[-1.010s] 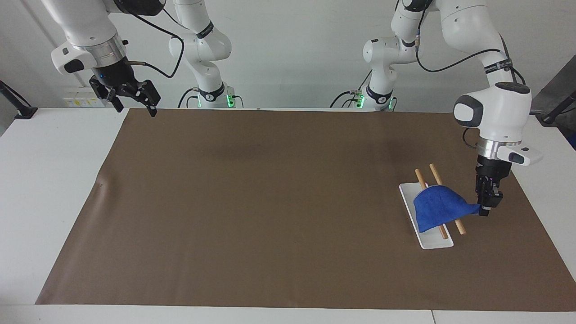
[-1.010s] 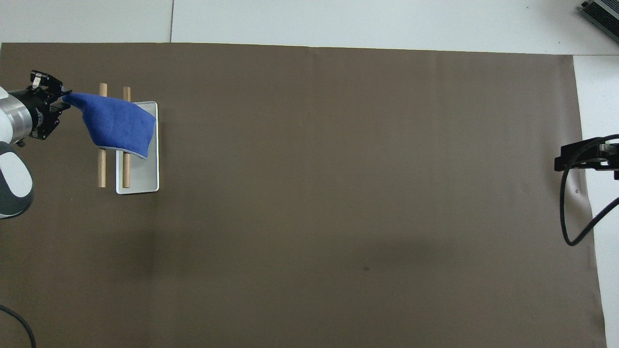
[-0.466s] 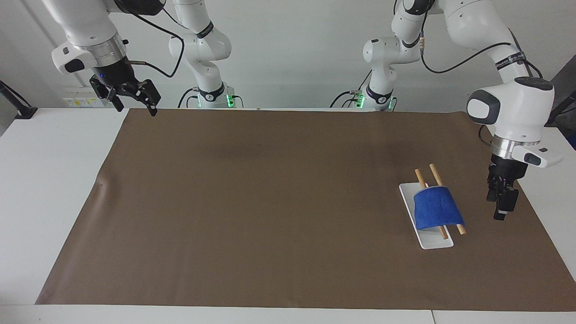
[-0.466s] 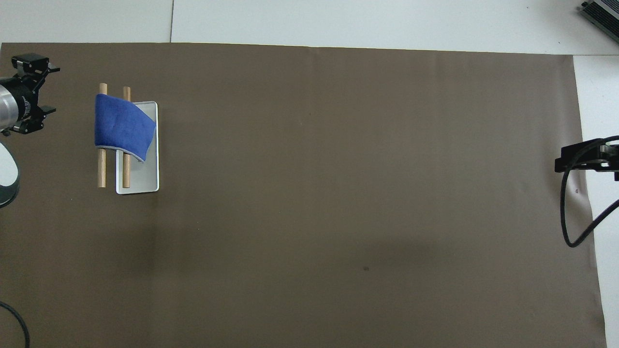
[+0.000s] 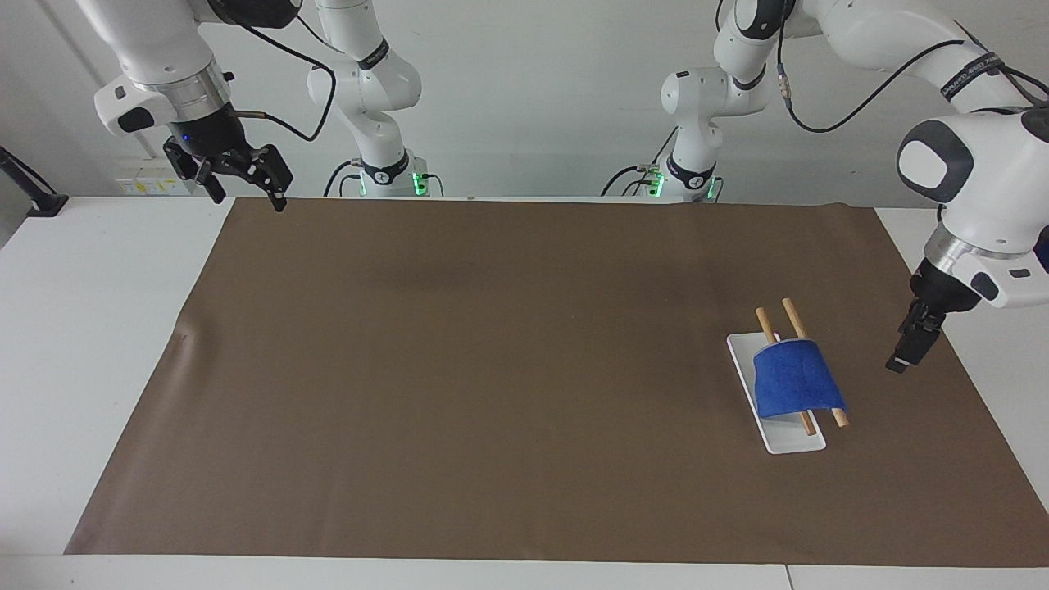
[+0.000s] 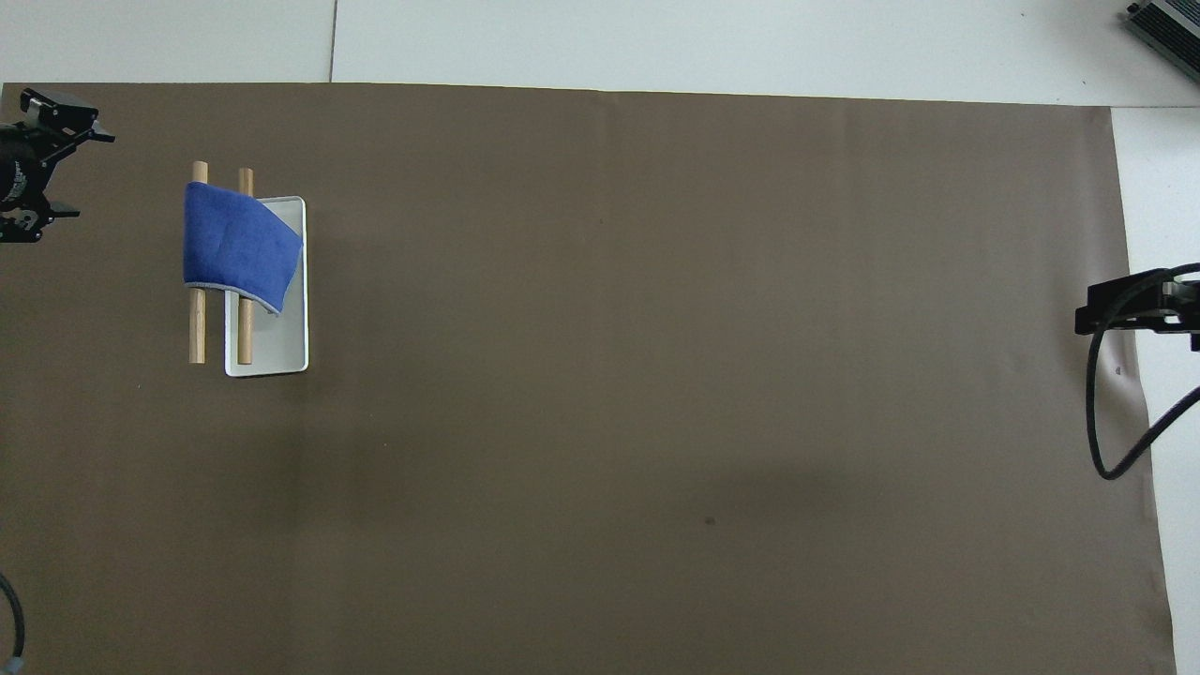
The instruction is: Right arm passes towel to left arm to hang
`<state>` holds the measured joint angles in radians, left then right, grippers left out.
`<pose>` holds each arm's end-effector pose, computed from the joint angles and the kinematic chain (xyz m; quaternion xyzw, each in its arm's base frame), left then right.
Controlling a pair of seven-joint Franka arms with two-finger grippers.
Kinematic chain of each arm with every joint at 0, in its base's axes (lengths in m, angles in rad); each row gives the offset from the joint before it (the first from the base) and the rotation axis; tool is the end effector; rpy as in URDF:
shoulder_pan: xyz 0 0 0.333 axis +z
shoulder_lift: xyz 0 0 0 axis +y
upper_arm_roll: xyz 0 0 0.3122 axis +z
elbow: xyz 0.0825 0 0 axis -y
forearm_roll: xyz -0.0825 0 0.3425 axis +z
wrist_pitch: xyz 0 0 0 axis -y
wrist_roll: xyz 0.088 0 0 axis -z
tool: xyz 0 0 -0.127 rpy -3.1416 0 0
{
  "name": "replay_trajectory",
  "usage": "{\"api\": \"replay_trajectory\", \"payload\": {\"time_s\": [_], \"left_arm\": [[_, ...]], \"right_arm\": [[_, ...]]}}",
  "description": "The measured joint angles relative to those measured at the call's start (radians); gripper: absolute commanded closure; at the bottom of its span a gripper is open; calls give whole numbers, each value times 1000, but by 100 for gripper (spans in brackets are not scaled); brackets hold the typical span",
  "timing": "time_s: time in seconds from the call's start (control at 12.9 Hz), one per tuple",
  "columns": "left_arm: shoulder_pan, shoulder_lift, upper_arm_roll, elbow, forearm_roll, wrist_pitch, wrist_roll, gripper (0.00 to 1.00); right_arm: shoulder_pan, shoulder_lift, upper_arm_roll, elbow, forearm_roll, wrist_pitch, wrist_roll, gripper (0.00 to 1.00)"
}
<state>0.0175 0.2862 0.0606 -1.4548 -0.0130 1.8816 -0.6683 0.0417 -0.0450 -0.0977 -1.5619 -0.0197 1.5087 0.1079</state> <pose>0.6222 0.0427 0.5194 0.9289 0.3634 0.0681 0.0185 0.4920 -0.0314 0.6216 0.9966 -0.0824 -0.0040 0.0077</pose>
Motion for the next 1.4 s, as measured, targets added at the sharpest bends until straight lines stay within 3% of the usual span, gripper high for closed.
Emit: {"api": "replay_trajectory", "payload": {"time_s": [0.23,0.54,0.85,1.4], "left_arm": [[0,-10,-21,77,0,-258,188,8],[0,-122,-54,113,0,-459,360,0],[-1,-223,-81,67,0,-487,497,0],[1,-232,-74,26,0,-433,676,0]], "right_arm": [[0,0,0,0,0,0,0,0],[0,0,0,-1,0,0,0,0],[0,0,0,-1,0,0,0,0],[0,-1,0,-1,0,0,0,0]]}}
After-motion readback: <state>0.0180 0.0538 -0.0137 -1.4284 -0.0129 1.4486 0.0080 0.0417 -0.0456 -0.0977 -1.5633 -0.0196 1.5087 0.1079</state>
